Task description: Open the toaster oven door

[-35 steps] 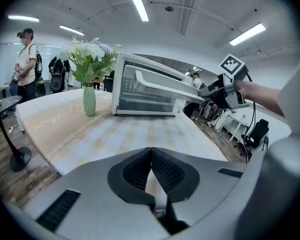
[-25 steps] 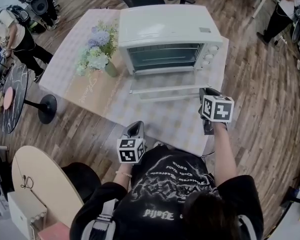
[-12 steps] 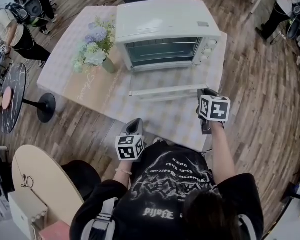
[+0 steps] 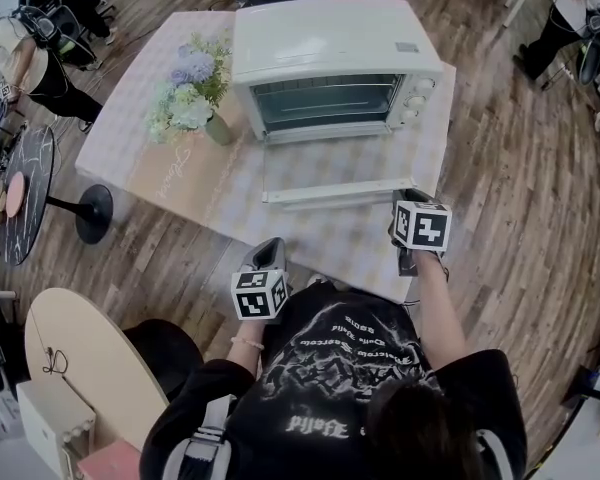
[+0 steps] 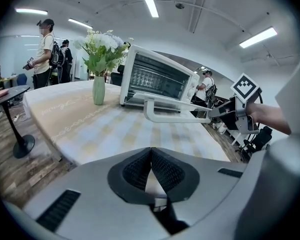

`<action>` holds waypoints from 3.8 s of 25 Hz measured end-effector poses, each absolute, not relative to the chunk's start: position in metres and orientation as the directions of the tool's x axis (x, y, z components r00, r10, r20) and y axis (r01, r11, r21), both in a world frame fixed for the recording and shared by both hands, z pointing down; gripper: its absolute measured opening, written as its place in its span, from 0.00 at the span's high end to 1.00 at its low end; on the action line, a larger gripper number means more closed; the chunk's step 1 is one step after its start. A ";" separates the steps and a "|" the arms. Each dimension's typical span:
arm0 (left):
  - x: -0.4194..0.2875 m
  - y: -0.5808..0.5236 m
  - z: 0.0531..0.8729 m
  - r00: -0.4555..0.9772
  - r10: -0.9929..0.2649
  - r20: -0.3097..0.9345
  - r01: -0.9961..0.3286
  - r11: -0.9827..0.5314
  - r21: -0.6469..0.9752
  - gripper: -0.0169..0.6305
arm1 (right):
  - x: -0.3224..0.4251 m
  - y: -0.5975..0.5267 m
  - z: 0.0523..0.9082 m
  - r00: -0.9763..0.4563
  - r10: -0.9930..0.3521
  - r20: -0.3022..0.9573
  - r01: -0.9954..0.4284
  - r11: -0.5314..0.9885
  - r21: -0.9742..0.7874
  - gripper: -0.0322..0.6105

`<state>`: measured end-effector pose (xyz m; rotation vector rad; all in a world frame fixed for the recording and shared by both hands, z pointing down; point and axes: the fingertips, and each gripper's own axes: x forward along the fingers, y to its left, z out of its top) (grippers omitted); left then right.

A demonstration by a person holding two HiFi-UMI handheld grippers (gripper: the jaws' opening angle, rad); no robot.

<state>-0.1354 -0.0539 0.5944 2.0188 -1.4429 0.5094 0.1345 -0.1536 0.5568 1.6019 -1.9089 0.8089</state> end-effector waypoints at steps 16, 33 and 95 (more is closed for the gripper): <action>-0.136 -0.054 0.597 0.323 -0.705 0.631 -0.946 -0.215 0.243 0.94 | 0.135 -0.140 0.591 -0.158 -0.625 0.765 -0.987 0.125 -0.103 0.84; -0.136 -0.060 0.600 0.314 -0.696 0.645 -0.949 -0.223 0.222 0.94 | 0.137 -0.136 0.622 -0.154 -0.580 0.800 -0.988 0.109 -0.111 0.84; -0.076 -0.099 0.508 0.472 -0.796 0.378 -0.876 -0.470 0.105 0.94 | 0.146 -0.091 0.487 -0.165 -0.920 0.356 -0.984 0.179 0.005 0.92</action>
